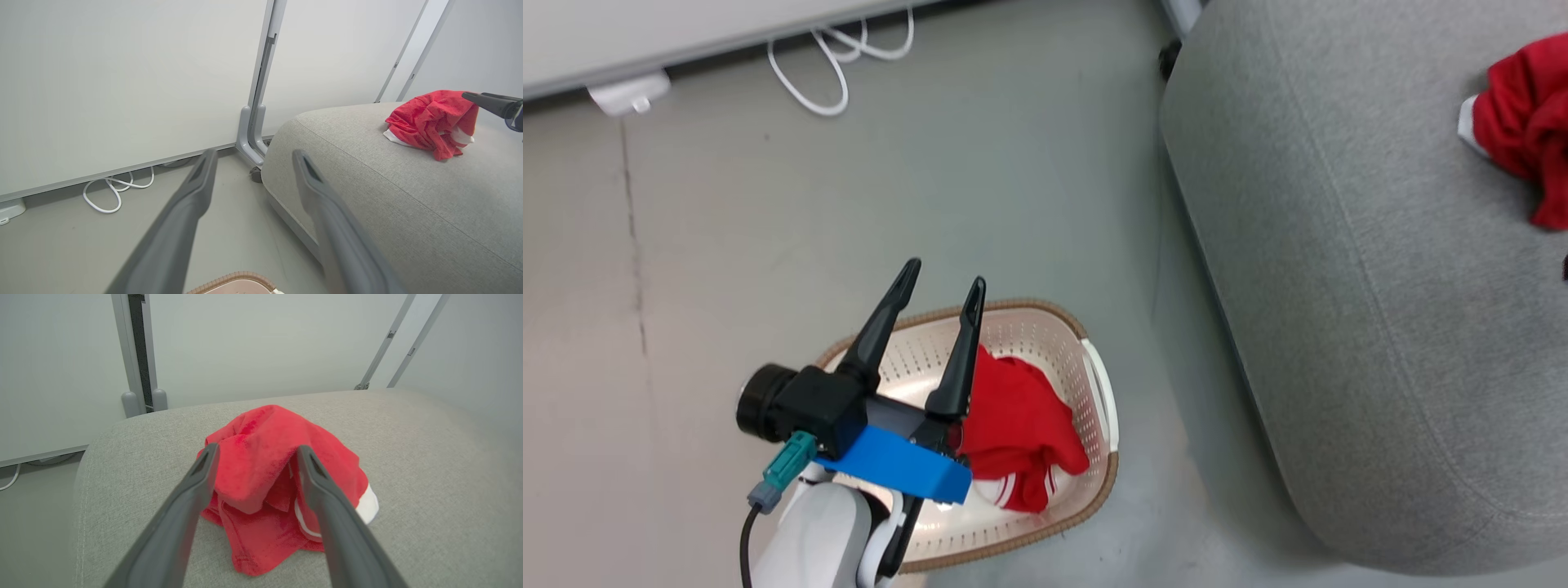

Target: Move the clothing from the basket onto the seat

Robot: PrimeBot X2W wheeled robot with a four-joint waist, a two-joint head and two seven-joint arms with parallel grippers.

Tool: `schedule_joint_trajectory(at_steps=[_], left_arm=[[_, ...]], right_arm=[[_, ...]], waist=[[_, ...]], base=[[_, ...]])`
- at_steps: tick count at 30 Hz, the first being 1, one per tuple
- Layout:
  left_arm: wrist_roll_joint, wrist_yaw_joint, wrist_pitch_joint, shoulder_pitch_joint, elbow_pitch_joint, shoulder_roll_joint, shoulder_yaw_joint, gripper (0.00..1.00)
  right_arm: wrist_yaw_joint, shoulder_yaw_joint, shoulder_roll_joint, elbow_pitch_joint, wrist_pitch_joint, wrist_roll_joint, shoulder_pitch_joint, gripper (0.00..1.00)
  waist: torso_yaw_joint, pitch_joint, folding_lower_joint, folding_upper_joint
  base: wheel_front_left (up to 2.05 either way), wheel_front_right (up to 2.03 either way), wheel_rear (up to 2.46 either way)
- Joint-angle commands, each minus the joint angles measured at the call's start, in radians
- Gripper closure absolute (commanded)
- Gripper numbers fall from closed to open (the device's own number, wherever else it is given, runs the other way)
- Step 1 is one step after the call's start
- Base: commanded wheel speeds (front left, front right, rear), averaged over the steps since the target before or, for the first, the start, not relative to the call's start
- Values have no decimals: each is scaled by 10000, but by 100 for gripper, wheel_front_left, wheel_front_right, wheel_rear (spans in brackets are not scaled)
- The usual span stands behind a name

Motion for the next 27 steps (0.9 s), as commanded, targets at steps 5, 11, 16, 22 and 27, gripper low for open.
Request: schedule_joint_trajectory(at_steps=[5,11,16,22,27], left_arm=[[-142,-20,-27,803,257,-350,404,0],[-226,-20,-27,1452,504,-519,793,0],[-174,-20,-27,2137,574,-613,1342,0],[-62,-20,-27,2732,582,-691,2003,0],[87,-20,-27,2990,572,-709,2485,0]], right_arm=[[1,343,427,-278,-24,185,1197,0],[1,501,977,-1015,-60,129,2398,0],[1,904,1496,-2104,21,132,3550,0],[1,1726,1990,-3874,303,392,4857,0],[1,2673,2229,-5448,591,751,5820,0]], waist=[[139,-1666,0,0],[292,-2607,0,0],[438,-3314,0,0],[736,-3823,0,0],[1030,-3991,0,0]], base=[[0,0,0],[0,0,0],[0,0,0],[0,0,0],[0,0,0]])
